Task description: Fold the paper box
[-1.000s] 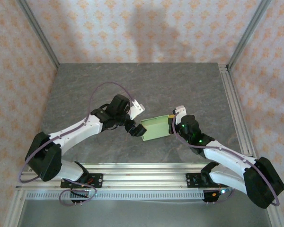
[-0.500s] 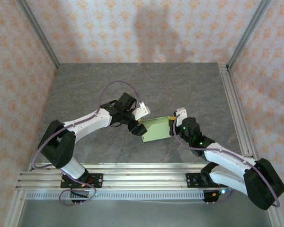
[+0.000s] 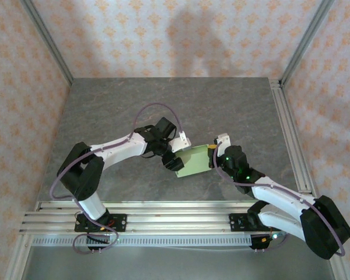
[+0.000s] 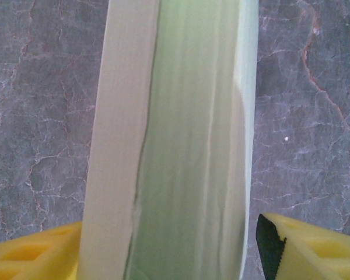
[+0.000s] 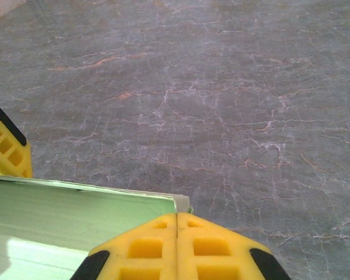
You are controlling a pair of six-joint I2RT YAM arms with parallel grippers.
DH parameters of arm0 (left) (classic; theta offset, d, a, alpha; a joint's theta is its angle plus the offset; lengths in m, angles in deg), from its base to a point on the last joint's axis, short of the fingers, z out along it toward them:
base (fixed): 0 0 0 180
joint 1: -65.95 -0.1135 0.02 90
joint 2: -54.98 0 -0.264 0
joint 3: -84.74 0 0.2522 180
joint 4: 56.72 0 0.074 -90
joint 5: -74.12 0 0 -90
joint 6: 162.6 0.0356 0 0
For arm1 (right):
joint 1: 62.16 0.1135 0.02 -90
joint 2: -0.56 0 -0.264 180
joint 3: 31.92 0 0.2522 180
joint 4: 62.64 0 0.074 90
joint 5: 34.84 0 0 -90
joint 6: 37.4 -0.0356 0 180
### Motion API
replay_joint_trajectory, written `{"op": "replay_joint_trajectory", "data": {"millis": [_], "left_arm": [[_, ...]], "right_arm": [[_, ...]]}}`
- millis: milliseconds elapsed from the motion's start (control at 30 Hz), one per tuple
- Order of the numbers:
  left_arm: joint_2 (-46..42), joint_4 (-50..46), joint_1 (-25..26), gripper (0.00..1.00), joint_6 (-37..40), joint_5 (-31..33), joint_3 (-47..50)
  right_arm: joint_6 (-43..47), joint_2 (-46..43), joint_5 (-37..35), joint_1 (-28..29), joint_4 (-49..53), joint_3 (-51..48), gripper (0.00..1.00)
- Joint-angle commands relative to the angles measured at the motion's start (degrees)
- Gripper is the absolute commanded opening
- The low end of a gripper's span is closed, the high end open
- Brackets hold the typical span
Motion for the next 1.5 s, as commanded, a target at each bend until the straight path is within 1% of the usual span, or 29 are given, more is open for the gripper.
{"op": "replay_joint_trajectory", "data": {"millis": [0, 67, 133, 433, 600, 800, 900, 933, 1000, 1033, 1100, 1133, 1233, 1300, 1367, 1467], "left_arm": [[1.18, -2.61, 0.34, 0.69, 1.41, 0.34, -2.47], [1.62, -3.31, 0.38, 0.61, 1.77, 0.31, -2.99], [1.7, -3.72, 0.43, 0.56, 2.03, 0.32, -3.17], [1.36, -5.14, 0.78, 0.47, 2.33, 2.18, -3.48], [0.09, -4.48, 1.34, 0.43, 1.99, 5.54, -3.37], [0.18, -5.03, 2.17, 0.42, 2.35, 9.04, -3.78], [0.43, -5.57, 2.45, 0.42, 2.32, 10.48, -4.21], [0.34, -5.58, 2.54, 0.42, 2.41, 10.73, -4.28], [0.1, -5.52, 2.71, 0.42, 2.57, 11.65, -4.37], [0.06, -5.63, 2.8, 0.42, 2.72, 12.18, -4.5], [-0.21, -5.35, 2.97, 0.42, 2.9, 13.33, -4.56], [-0.29, -5.35, 3.14, 0.42, 3.13, 14.0, -4.66], [-0.24, -5.8, 3.66, 0.42, 3.58, 15.48, -5.03], [-0.17, -5.78, 4.16, 0.42, 3.65, 16.71, -5.09], [-0.34, -5.37, 4.51, 0.42, 3.81, 17.64, -4.87], [-0.49, -4.9, 5.08, 0.42, 4.1, 19.33, -4.43]], "right_arm": [[-0.07, -0.96, 0.66, 0.28, -1.98, -0.79, 0.0], [-0.13, -0.97, 0.68, 0.34, -1.95, -0.84, 0.0], [-0.16, -0.96, 0.68, 0.28, -1.87, -0.9, 0.0], [-0.25, -0.87, 1.08, 0.26, -1.08, -0.41, 0.0], [-0.27, -1.05, 1.72, 0.26, -1.1, -0.39, 0.08], [-0.52, -1.66, 2.08, 0.27, -1.26, -0.79, 0.23], [-0.46, -2.95, 1.6, 0.26, -0.59, -1.06, 0.33], [-0.54, -3.72, 1.47, 0.27, -0.1, -1.1, 0.38], [-0.97, -5.84, 1.28, 0.29, 1.25, -1.23, 0.52], [-1.38, -7.29, 0.79, 0.31, 1.91, -1.43, 0.61], [-2.46, -10.33, -0.17, 0.33, 3.14, -1.86, 0.71], [-3.53, -12.01, -0.86, 0.3, 3.83, -1.98, 0.74], [-7.99, -15.69, -1.7, 0.24, 7.33, -0.44, 0.81], [-12.58, -15.61, -2.0, -0.46, 10.91, 2.35, 0.84], [-18.34, -13.61, -1.95, -2.08, 14.42, 5.8, 0.84], [-28.8, -9.14, 0.04, -5.55, 16.97, 9.97, 0.8]]}}
